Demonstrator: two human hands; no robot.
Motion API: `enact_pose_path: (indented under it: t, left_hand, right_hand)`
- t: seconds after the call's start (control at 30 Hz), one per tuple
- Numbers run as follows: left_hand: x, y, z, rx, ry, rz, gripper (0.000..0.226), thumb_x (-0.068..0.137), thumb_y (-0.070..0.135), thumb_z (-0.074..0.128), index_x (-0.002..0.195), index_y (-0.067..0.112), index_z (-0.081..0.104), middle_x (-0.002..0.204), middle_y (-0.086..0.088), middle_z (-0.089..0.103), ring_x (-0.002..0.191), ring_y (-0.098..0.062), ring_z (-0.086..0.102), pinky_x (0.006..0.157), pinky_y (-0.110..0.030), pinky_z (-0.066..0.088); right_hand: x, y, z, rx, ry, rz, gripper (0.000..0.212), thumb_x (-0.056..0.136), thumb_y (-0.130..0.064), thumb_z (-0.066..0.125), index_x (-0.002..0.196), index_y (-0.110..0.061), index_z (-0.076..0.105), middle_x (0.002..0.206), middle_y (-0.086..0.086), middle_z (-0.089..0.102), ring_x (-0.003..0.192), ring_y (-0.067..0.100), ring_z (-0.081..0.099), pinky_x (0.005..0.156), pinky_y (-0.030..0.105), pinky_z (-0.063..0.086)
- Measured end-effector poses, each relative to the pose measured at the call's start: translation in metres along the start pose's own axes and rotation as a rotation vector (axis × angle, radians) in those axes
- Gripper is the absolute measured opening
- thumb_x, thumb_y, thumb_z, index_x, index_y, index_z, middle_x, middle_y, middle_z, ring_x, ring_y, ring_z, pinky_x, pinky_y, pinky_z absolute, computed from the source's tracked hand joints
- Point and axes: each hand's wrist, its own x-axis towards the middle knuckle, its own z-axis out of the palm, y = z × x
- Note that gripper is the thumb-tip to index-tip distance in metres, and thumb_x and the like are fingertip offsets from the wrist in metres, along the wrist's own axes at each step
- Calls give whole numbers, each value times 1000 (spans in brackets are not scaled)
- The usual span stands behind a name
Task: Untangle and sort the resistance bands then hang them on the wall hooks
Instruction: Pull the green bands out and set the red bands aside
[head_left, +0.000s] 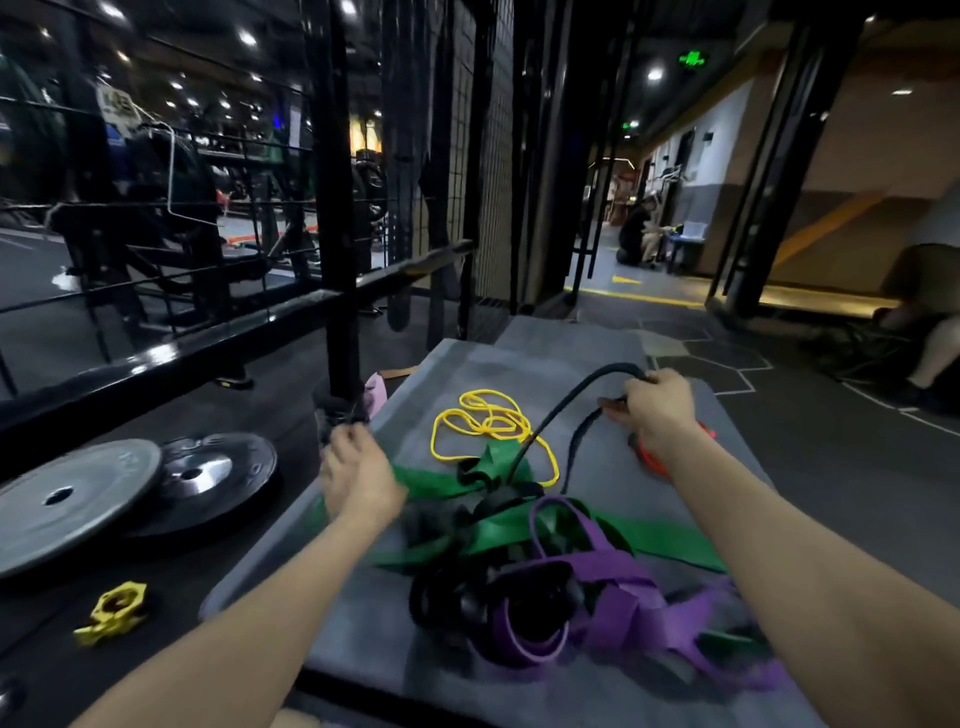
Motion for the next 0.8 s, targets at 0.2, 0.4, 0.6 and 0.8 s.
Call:
enact_pose_path:
  t: [0.2,0.4,0.6,0.8]
  left_hand:
    - [-8,45,39,-218,-407,333,64,80,19,69,135,7,36,138,-14,35,127,-29,42,105,-30,33]
    - [9,82,87,-360,-537,335,56,80,17,70,130,6,47,127,-13,53,121,-27,52,101,-30,43]
    - [8,88,97,-439,-693,458,32,90,10,57,120,1,50,85,1,53,85,-12,51,63,-3,39]
    - [42,108,5,-862,-351,301,20,94,15,52,74,19,50,60,8,56,55,2,50,59,-12,39]
  right_hand:
    - [9,1,-1,72,-76,-1,18,87,3,49,76,-9,43,87,21,54,59,27,66,49,30,58]
    - [18,-9,-19,183,-169,-39,19,91,2,48,77,-8,42,71,15,51,44,17,65,46,24,56]
    - [33,-18,-34,447,-140,-89,23,93,3,47,74,-9,40,54,9,44,48,15,67,54,25,58]
    - [32,-10,-25,325,-164,-98,26,93,-2,50,74,-14,38,60,6,47,42,9,63,50,22,55]
